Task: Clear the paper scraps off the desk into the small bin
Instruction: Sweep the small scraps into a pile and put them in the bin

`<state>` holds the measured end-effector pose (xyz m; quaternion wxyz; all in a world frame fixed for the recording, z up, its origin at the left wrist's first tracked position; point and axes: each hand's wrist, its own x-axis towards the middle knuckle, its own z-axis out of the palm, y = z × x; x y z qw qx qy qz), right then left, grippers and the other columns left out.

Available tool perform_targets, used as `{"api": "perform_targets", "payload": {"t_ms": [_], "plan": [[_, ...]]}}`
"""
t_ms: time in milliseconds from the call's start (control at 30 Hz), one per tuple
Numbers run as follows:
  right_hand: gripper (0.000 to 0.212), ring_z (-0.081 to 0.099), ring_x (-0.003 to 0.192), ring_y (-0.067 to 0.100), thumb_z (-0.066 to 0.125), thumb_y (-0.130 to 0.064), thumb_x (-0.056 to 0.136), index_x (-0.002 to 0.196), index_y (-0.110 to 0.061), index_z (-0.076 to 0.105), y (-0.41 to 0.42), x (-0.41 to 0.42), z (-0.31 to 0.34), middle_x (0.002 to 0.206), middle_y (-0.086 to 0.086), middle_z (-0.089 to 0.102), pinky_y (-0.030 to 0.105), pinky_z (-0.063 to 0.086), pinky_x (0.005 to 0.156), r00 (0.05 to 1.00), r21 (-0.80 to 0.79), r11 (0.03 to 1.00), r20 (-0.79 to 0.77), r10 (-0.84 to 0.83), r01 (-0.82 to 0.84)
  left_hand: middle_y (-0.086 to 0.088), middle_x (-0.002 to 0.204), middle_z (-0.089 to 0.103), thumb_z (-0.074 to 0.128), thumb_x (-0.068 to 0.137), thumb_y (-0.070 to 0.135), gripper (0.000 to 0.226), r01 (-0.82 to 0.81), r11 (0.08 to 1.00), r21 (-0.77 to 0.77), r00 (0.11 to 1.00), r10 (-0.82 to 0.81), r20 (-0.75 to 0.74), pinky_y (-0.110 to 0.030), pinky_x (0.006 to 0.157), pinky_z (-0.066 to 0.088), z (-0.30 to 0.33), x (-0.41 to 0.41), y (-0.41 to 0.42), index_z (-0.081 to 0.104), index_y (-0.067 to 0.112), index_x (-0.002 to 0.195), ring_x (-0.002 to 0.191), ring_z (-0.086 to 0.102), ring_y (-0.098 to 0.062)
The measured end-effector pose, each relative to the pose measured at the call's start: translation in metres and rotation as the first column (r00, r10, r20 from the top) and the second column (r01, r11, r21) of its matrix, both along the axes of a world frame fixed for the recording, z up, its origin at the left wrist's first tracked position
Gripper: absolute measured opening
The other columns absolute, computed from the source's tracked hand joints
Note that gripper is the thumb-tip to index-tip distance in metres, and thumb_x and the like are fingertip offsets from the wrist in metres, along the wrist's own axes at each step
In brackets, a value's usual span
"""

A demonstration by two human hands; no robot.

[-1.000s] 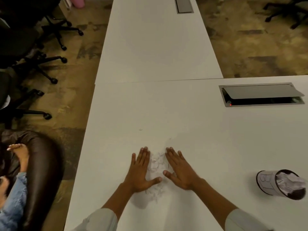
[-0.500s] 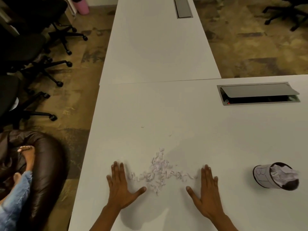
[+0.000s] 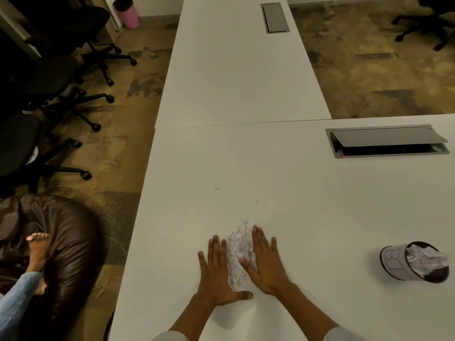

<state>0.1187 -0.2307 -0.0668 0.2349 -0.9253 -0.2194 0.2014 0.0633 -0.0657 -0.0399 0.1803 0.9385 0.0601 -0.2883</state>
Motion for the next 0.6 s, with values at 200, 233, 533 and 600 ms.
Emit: {"api": "perform_targets", "payload": {"t_ms": [200,233,533,600], "plan": [[0.088,-0.012,0.146,0.01,0.021,-0.07,0.089,0.152,-0.013,-0.005,-0.018,0.077,0.005,0.161,0.002,-0.007,0.047,-0.003,0.12,0.99,0.051,0.989,0.012,-0.14,0.139,-0.008,0.149,-0.039,0.051,0.038,0.097,0.157,0.015,0.999,-0.046,0.999,-0.013,0.048,-0.056,0.116,-0.01,0.0,0.009,0.032,-0.031,0.012,0.14,0.137,-0.037,-0.022],[0.091,-0.013,0.146,0.011,0.016,-0.073,0.087,0.152,-0.013,-0.006,-0.02,0.09,0.005,0.16,0.002,-0.008,0.047,-0.004,0.119,0.993,0.007,0.993,0.0,-0.114,0.114,-0.007,0.148,-0.04,0.052,0.038,0.097,0.157,0.015,0.999,-0.052,0.999,-0.013,0.042,-0.056,0.115,-0.012,-0.001,0.011,0.038,-0.032,0.012,0.14,0.136,-0.037,-0.022],[0.089,-0.018,0.145,0.016,0.003,-0.071,0.087,0.151,-0.01,-0.009,0.014,0.108,0.001,0.16,0.005,-0.012,0.051,-0.002,0.119,0.973,-0.137,0.964,0.004,0.229,-0.227,-0.003,0.143,-0.048,0.056,0.034,0.094,0.159,0.08,0.995,-0.064,0.995,-0.084,-0.058,-0.06,0.11,-0.019,-0.001,0.019,0.054,-0.039,0.017,0.136,0.131,-0.045,-0.02],[0.082,-0.018,0.145,0.014,0.01,-0.065,0.093,0.151,-0.011,-0.009,0.022,0.093,-0.002,0.16,0.004,-0.011,0.049,0.0,0.12,0.93,-0.131,0.923,0.021,0.366,-0.361,-0.003,0.142,-0.049,0.058,0.035,0.093,0.159,0.081,0.993,-0.08,0.993,-0.087,-0.076,-0.06,0.11,-0.019,0.0,0.021,0.056,-0.04,0.017,0.135,0.13,-0.047,-0.02]]}}
